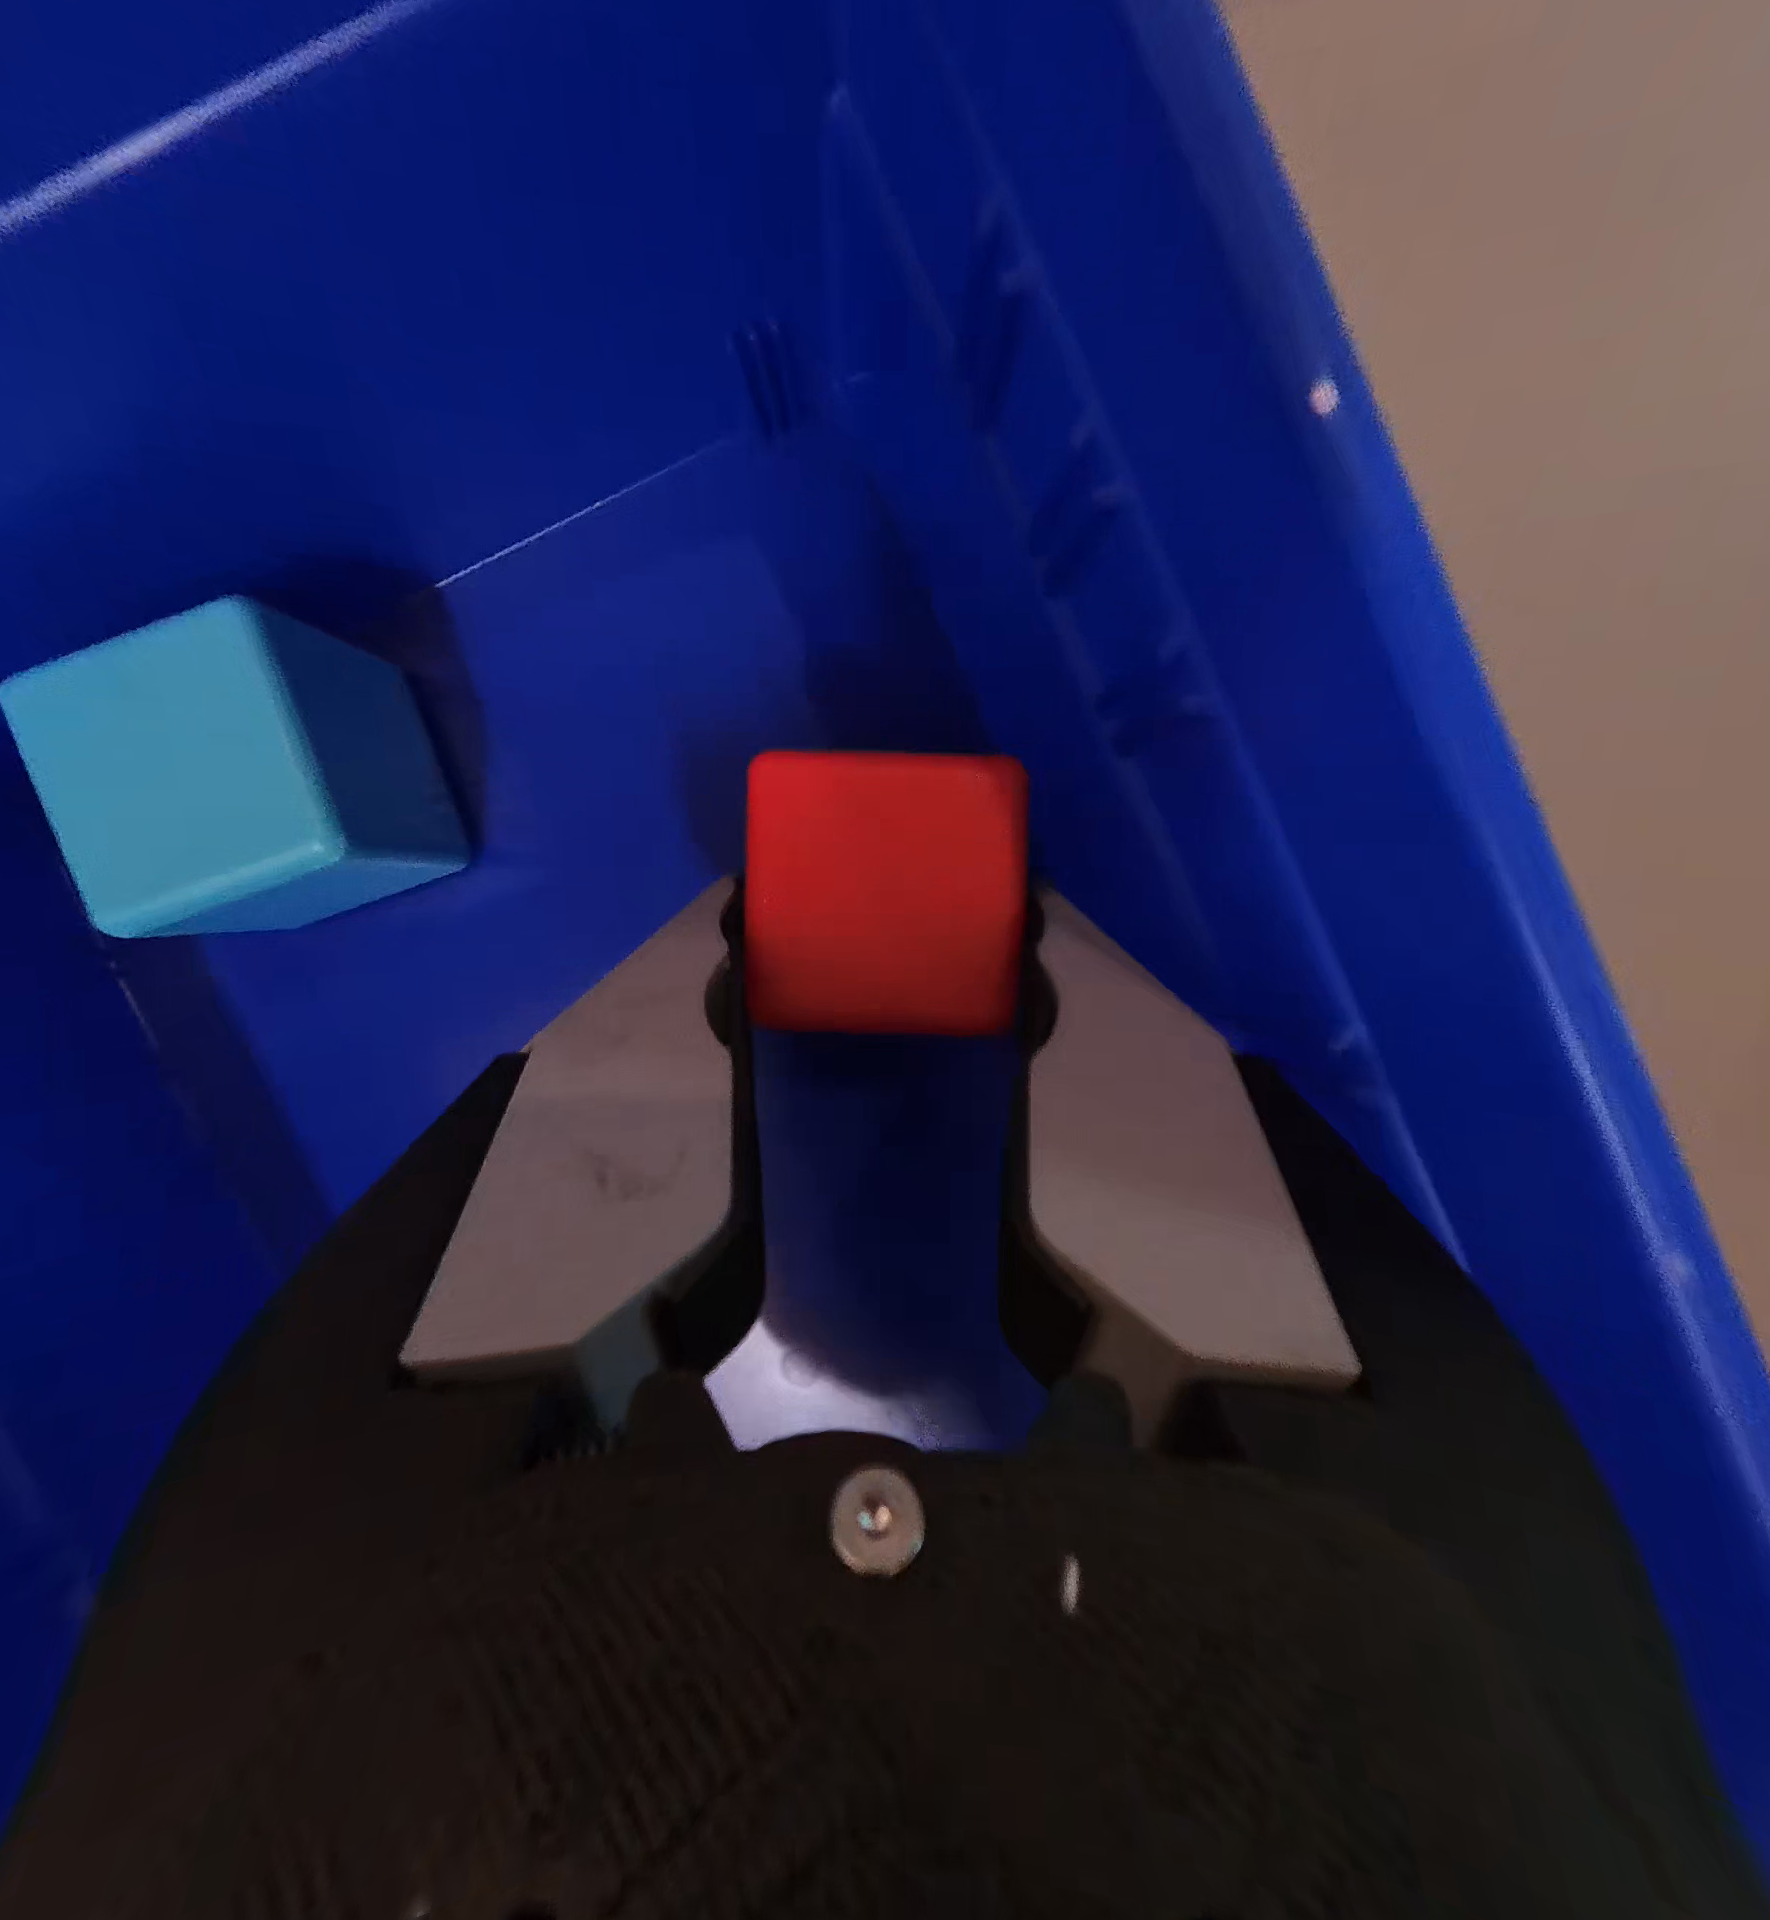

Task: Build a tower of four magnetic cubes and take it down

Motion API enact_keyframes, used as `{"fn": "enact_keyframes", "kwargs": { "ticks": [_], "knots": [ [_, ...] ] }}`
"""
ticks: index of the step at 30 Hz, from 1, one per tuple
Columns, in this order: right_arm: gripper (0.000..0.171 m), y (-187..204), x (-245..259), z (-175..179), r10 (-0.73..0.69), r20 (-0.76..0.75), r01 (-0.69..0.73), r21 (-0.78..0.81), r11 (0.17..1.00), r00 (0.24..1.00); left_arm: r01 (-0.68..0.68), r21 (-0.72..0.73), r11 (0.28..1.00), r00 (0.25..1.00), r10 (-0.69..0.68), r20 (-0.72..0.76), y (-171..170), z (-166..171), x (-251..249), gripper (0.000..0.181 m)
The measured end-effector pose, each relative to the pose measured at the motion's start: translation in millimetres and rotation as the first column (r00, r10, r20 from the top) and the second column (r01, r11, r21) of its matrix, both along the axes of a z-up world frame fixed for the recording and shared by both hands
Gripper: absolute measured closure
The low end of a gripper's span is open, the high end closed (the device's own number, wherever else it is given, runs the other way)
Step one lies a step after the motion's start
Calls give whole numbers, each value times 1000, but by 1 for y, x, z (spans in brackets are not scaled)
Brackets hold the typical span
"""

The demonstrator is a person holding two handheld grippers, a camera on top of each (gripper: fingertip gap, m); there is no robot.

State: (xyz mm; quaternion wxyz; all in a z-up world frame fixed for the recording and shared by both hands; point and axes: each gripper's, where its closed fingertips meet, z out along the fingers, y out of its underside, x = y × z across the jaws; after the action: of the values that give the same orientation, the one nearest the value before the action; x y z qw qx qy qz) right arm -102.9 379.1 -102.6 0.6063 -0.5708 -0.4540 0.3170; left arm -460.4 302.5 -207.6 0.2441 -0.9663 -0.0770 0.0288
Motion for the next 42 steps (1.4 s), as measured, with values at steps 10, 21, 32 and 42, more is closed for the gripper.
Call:
{"fn": "enact_keyframes", "kwargs": {
  "ticks": [10, 21, 32, 42],
  "knots": [
    [145, -5, 1, 6, 16, -23, -16, 6, 1000, 1000, 80, 221, 972, 980, -118, 163, -23, 115, 23, 133],
    [145, -3, 4, 9, 10, -46, -11, -7, 1000, 999, 724, 426, 543, 590, -807, 25, -67, 210, 182, 134],
    [146, -5, 2, 8, 18, -43, -18, -5, 1000, 999, 815, 407, 411, 482, -872, -84, -35, 206, 228, 134],
    [145, -3, 5, 10, 12, -56, -13, -12, 1000, 998, 904, 166, 393, 414, -902, -121, 23, 158, 268, 134]
  ]
}}
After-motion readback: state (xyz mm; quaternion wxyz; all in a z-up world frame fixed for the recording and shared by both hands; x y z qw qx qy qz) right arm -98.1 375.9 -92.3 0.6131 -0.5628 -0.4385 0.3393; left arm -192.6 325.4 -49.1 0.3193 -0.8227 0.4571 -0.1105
